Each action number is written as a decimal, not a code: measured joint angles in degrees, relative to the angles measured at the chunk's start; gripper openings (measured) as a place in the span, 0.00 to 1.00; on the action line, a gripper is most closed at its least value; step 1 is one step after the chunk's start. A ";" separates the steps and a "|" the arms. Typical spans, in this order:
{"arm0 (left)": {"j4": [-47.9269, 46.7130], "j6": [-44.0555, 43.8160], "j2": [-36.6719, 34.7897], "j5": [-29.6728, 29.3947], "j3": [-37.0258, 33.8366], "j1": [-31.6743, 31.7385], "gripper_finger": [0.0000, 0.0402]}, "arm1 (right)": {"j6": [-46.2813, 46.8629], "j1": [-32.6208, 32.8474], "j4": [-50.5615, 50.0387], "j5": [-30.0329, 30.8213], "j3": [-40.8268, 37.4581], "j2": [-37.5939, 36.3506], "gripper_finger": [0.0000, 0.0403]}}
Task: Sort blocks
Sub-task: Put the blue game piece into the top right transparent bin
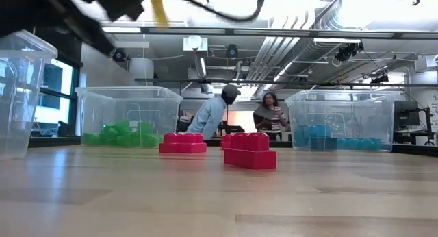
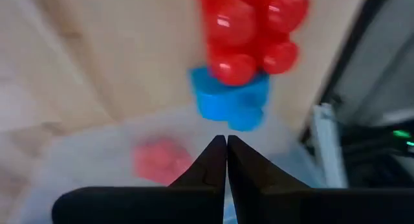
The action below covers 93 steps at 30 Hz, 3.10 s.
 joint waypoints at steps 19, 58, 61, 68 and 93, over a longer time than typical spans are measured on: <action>0.11 -9.40 4.55 8.67 -0.20 -2.22 0.00 | -1.20 -0.08 -1.08 -1.11 0.00 4.22 0.59; -0.06 -7.39 6.89 10.09 -0.85 -2.73 0.00 | -2.20 -0.08 -3.43 -1.73 0.00 4.22 0.59; -0.02 -7.26 6.89 9.76 -0.98 -2.73 0.00 | -2.13 -0.10 -3.43 -1.73 0.00 4.22 0.59; -0.14 -6.18 6.71 -1.09 -1.01 -0.98 0.00 | -2.11 -0.08 -3.43 -1.73 0.00 4.22 0.59; -0.02 -5.32 -1.53 -0.75 -6.91 5.16 0.00 | -0.56 0.00 -3.60 -1.70 0.00 4.22 0.59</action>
